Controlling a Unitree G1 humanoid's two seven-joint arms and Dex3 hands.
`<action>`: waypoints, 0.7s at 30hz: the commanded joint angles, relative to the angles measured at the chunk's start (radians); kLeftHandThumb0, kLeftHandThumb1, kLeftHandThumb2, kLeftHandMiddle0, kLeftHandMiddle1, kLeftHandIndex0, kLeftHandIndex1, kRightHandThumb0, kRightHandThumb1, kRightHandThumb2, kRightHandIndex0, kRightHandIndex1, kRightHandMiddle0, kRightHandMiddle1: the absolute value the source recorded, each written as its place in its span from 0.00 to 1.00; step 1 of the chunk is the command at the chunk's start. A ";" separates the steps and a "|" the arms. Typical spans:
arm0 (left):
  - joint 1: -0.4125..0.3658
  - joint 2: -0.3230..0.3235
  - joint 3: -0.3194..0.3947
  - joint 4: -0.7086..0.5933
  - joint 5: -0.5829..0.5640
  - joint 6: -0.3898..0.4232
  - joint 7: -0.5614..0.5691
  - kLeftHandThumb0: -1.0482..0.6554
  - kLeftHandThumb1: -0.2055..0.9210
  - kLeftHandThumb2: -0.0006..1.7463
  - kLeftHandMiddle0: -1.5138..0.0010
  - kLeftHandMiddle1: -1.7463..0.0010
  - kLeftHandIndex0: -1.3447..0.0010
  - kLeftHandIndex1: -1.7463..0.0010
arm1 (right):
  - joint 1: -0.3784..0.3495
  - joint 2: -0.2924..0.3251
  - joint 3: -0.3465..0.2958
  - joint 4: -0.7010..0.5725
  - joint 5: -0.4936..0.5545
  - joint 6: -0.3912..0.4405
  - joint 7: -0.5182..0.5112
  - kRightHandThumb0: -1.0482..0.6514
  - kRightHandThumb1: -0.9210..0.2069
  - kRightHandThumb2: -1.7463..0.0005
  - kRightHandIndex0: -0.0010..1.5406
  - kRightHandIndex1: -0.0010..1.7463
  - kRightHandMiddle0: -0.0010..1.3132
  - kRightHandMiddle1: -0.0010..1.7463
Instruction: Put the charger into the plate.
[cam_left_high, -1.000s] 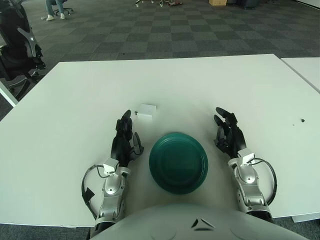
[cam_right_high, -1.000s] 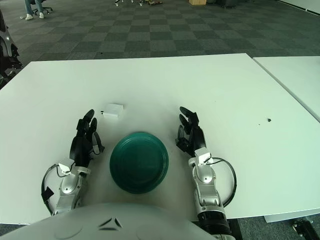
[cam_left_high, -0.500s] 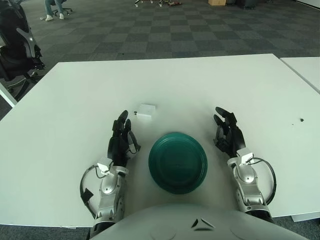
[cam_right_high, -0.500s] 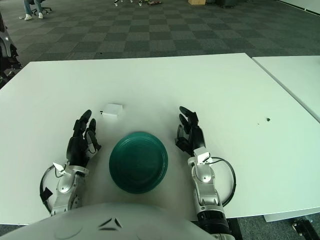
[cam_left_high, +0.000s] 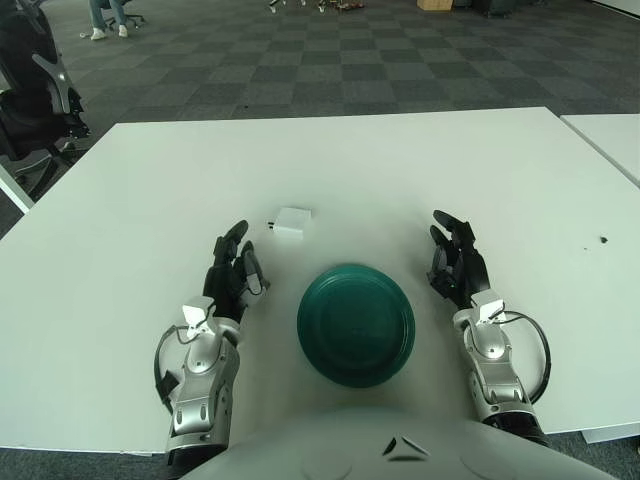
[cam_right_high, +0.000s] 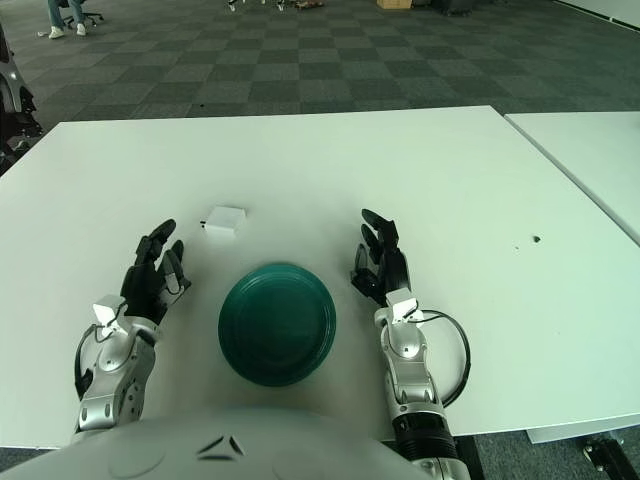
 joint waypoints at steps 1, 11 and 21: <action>-0.128 0.077 -0.011 0.011 0.173 -0.045 0.059 0.10 1.00 0.51 0.87 0.99 1.00 0.57 | 0.061 0.027 0.020 0.197 -0.029 0.071 -0.016 0.15 0.00 0.49 0.22 0.00 0.00 0.44; -0.494 0.359 -0.067 0.387 0.470 -0.186 0.090 0.01 1.00 0.44 0.88 1.00 1.00 0.66 | 0.030 0.037 0.031 0.237 -0.050 0.071 -0.055 0.15 0.00 0.48 0.22 0.00 0.00 0.45; -0.665 0.503 -0.243 0.503 0.677 -0.206 -0.031 0.00 1.00 0.35 0.93 1.00 1.00 0.80 | 0.020 0.034 0.053 0.256 -0.092 0.067 -0.083 0.14 0.00 0.48 0.23 0.01 0.00 0.45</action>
